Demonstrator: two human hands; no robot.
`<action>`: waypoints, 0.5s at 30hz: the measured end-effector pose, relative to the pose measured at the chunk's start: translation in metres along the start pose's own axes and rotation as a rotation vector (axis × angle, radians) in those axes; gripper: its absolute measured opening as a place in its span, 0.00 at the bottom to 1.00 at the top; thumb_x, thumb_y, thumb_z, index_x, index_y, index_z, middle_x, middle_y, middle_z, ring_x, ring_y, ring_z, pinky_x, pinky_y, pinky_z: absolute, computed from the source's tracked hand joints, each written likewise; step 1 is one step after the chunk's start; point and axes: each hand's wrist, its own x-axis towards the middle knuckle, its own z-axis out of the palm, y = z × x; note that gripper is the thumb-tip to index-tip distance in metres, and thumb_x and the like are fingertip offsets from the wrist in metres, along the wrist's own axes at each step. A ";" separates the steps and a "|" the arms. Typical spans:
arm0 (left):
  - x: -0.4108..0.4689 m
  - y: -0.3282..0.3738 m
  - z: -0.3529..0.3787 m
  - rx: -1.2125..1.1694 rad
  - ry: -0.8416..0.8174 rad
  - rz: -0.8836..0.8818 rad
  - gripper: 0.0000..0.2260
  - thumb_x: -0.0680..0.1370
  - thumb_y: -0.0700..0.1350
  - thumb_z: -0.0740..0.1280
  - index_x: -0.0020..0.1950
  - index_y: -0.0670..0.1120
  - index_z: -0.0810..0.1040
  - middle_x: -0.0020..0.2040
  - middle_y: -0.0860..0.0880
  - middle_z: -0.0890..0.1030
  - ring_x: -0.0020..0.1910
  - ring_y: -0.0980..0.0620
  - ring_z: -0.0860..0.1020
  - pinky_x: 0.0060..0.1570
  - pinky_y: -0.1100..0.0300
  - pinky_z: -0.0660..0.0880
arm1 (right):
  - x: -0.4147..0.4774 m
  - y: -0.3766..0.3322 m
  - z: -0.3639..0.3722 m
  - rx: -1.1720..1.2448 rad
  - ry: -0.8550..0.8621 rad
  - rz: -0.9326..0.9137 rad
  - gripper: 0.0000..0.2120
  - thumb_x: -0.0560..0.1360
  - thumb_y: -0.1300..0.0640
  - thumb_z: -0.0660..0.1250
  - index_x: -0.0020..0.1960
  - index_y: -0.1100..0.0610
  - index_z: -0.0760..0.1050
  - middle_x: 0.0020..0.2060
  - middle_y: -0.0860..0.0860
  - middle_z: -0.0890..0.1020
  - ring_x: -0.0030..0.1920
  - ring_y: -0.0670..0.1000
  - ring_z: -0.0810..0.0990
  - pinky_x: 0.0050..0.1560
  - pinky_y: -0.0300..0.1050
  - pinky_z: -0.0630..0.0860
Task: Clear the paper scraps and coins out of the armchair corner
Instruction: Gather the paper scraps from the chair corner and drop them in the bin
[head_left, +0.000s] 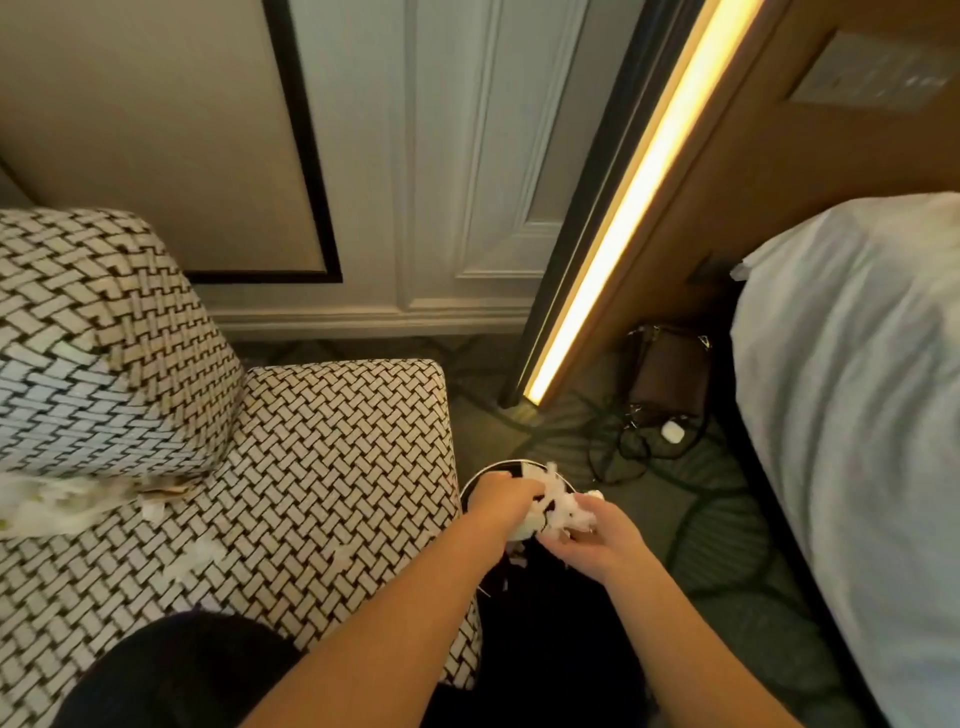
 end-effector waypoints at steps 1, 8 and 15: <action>-0.001 -0.001 0.001 0.014 -0.001 -0.018 0.18 0.78 0.45 0.65 0.65 0.39 0.72 0.63 0.43 0.75 0.59 0.45 0.73 0.55 0.56 0.70 | 0.004 0.001 -0.001 -0.031 0.017 -0.013 0.14 0.80 0.62 0.55 0.65 0.64 0.68 0.65 0.60 0.71 0.68 0.58 0.67 0.70 0.56 0.62; -0.015 -0.006 -0.002 0.038 -0.033 -0.028 0.18 0.80 0.44 0.62 0.69 0.39 0.70 0.67 0.41 0.72 0.66 0.44 0.70 0.57 0.58 0.72 | 0.015 -0.001 -0.008 -0.091 -0.011 -0.029 0.28 0.80 0.59 0.58 0.76 0.60 0.51 0.75 0.57 0.58 0.72 0.57 0.62 0.70 0.54 0.63; -0.048 -0.006 -0.029 -0.080 -0.029 -0.047 0.17 0.80 0.43 0.61 0.68 0.40 0.70 0.66 0.45 0.74 0.66 0.46 0.70 0.63 0.53 0.67 | -0.011 0.000 -0.006 -0.199 -0.102 -0.089 0.29 0.80 0.55 0.58 0.77 0.54 0.50 0.77 0.53 0.52 0.75 0.61 0.51 0.71 0.59 0.57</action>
